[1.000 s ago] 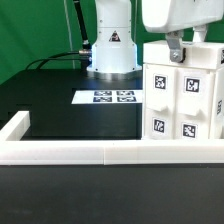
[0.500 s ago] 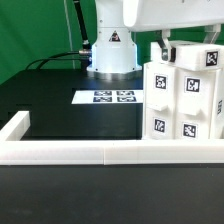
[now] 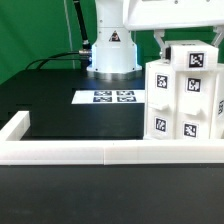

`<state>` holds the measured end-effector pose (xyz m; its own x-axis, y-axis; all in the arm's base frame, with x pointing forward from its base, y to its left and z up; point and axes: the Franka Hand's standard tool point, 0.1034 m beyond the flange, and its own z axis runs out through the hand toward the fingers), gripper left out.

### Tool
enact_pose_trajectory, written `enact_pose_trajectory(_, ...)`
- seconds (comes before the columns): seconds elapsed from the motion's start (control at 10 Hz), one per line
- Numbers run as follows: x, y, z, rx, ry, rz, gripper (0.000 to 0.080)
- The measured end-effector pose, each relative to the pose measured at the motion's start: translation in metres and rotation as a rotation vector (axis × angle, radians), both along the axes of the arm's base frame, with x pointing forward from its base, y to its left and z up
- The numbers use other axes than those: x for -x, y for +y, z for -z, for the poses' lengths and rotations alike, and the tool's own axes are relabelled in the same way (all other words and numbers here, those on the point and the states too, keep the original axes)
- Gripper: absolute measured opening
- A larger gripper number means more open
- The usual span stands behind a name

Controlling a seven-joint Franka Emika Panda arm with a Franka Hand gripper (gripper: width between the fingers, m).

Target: Assemble cabinet

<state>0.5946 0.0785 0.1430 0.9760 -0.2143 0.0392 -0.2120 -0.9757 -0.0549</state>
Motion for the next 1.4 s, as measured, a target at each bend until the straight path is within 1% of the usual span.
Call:
enact_pose_trajectory(0.2, -0.0001, -0.0004, 0.0, -0.004, 0.003, 0.079, 0.055)
enact_pose_trajectory(0.8, -0.0002, -0.0017, -0.0001, -0.025, 0.021, 0.455, 0.055)
enact_pose_trajectory(0.9, 0.0005, -0.0023, -0.0003, -0.037, 0.027, 0.553, 0.055)
enact_pose_trajectory(1.0, 0.0025, -0.0019, -0.0005, -0.062, 0.02, 0.681, 0.055)
enact_pose_trajectory(1.4, 0.0094, 0.0071, -0.0001, -0.12, 0.066, 1.066, 0.055)
